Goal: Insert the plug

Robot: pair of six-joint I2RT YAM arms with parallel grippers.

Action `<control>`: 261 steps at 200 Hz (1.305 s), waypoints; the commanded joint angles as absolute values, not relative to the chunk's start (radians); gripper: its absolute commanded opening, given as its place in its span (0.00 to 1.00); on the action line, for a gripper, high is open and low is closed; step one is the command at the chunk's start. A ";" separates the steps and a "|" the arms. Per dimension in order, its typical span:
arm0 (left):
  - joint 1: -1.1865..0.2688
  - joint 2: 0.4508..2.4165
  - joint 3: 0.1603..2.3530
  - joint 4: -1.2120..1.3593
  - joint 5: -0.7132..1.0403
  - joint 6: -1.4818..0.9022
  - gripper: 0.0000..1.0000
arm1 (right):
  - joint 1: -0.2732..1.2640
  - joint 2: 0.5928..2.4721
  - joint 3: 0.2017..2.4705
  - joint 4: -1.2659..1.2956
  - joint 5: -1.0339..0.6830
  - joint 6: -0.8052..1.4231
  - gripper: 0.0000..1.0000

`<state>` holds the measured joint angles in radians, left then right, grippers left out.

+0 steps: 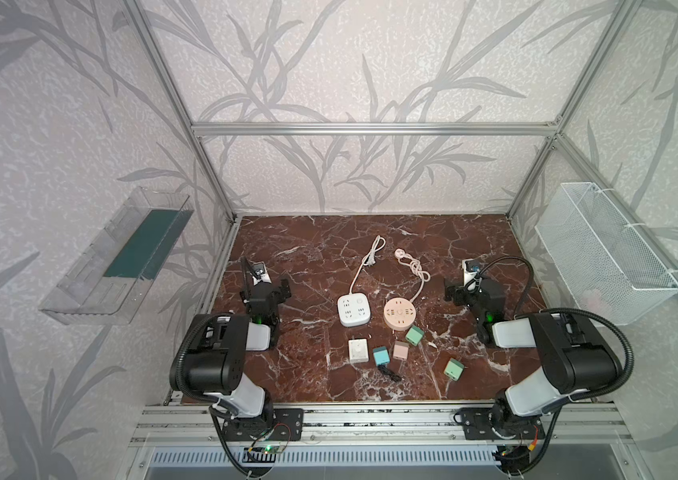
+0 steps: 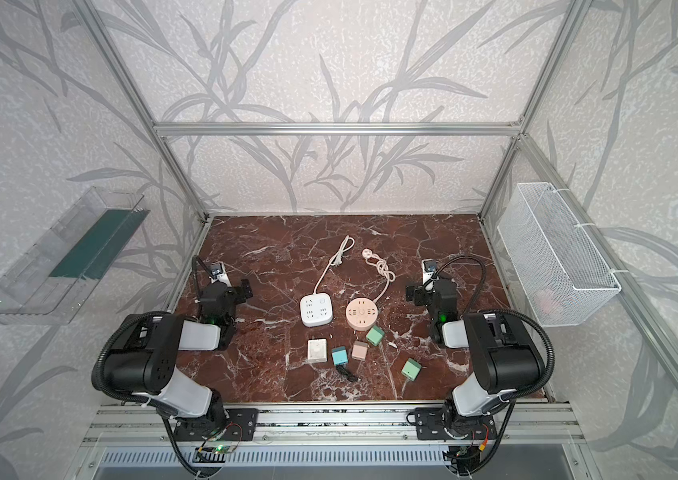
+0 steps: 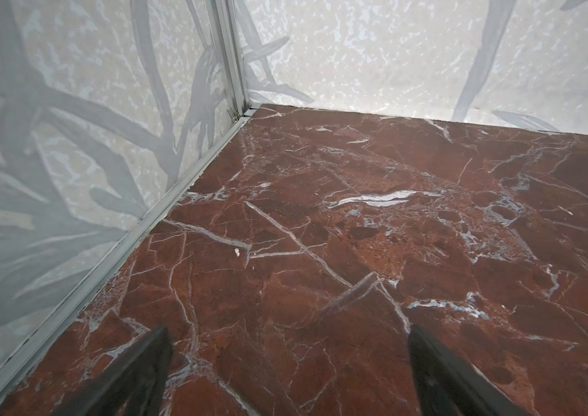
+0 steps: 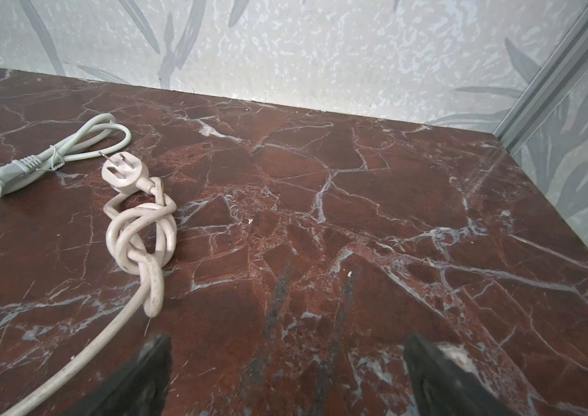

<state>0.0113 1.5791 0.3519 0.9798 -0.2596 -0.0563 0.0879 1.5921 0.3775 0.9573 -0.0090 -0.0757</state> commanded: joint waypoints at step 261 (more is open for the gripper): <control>0.039 1.565 0.346 1.003 -0.209 -0.078 0.99 | 0.089 1.586 0.379 0.970 0.002 -0.071 0.99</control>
